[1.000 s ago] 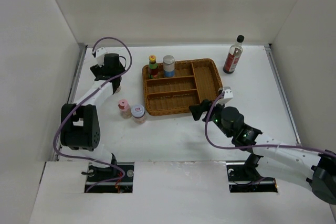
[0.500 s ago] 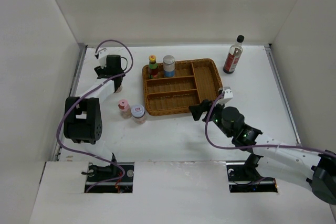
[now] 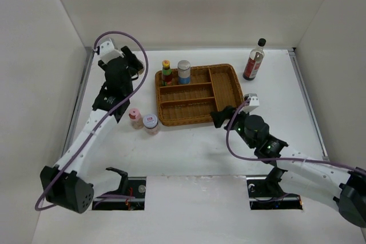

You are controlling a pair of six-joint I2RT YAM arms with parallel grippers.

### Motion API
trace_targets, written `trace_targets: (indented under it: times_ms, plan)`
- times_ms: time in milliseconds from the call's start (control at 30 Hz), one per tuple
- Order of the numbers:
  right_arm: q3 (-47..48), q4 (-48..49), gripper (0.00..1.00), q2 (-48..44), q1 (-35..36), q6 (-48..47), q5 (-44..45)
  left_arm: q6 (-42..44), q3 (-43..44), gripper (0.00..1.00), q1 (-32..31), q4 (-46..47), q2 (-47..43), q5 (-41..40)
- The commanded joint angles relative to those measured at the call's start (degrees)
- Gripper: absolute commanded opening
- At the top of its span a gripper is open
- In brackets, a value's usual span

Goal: Organize the condiment bottles

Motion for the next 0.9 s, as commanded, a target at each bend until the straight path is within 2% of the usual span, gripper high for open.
trace_targets:
  times_ms: [0,133,300,500,633,867]
  plan:
    - [-0.3,1.4,0.83,-1.6,-1.4,1.7,1.4,0.5,4.0,0.38,-5.0,4.0,-2.1,-0.5]
    - [0.4,-0.6,0.83,-2.5,-3.0,2.7,1.4,2.7,11.5,0.39,-12.1,6.6,3.0,0.9]
    - [0.2,-2.9,0.83,-6.1,-5.2,5.2,2.0,3.7,23.2,0.39,-18.9,9.4,16.5,4.2]
    - [-0.2,-7.4,0.83,-10.6,-7.4,5.7,2.7,4.9,37.0,0.39,-22.5,8.8,33.8,6.6]
    - [-0.7,-9.4,0.83,-12.8,-9.4,5.7,2.8,5.1,40.1,0.39,-22.9,8.8,41.3,7.0]
    - [-1.4,-10.4,0.84,-13.4,-11.8,5.7,1.5,5.3,38.5,0.39,-22.6,12.8,47.5,7.7]
